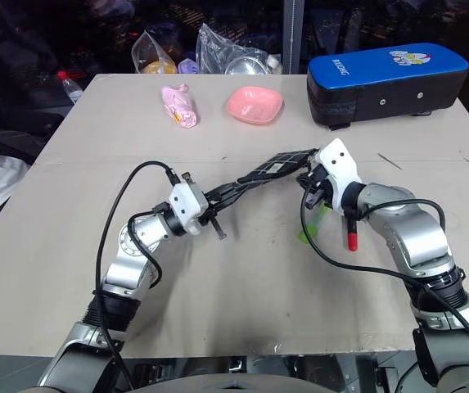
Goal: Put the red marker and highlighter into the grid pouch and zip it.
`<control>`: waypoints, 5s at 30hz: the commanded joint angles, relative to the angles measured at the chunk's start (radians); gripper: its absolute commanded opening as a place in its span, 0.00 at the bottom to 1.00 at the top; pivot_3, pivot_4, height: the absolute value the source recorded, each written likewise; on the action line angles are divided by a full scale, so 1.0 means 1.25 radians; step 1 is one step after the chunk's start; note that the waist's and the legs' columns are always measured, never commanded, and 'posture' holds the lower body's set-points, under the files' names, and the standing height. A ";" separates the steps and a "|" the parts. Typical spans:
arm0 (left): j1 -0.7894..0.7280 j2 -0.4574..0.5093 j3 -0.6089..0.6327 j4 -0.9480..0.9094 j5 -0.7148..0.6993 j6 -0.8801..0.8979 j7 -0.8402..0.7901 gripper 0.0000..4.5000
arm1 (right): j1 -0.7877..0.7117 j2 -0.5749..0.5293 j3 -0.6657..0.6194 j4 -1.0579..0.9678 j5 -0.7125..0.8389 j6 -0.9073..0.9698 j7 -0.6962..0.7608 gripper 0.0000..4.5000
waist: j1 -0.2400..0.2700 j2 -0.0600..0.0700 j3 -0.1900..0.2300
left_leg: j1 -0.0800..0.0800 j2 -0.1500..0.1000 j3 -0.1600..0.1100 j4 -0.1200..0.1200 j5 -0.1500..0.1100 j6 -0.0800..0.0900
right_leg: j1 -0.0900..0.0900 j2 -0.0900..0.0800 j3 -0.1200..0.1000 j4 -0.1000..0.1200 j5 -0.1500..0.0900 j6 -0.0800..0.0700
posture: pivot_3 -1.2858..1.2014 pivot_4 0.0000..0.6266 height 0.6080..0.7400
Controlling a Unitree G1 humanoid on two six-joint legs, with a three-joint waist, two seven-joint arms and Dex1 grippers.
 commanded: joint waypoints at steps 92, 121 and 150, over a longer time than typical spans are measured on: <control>-0.045 -0.054 0.034 0.014 0.198 -0.102 0.234 0.00 | -0.136 0.114 0.026 -0.005 -0.070 0.115 0.062 0.01 | 0.001 0.000 0.002 | -0.011 0.000 -0.001 0.001 0.000 0.000 | -0.010 -0.003 -0.002 0.001 0.000 0.000 | 0.52 0.24 0.99; -0.047 -0.068 0.065 0.014 0.277 -0.139 0.404 0.00 | -0.199 0.438 -0.202 -0.008 0.077 0.364 -0.246 0.01 | -0.001 0.000 0.002 | -0.011 0.000 -0.001 0.001 0.001 -0.001 | -0.011 -0.004 -0.003 0.001 0.000 0.000 | 0.52 0.24 0.99; 0.022 -0.020 0.020 -0.050 0.140 -0.053 0.196 0.85 | -0.226 0.487 -0.252 0.053 0.084 0.295 -0.369 0.00 | -0.003 0.001 0.001 | -0.012 0.000 -0.001 0.000 0.001 -0.001 | -0.011 -0.003 -0.003 0.001 0.000 0.000 | 0.52 0.24 0.99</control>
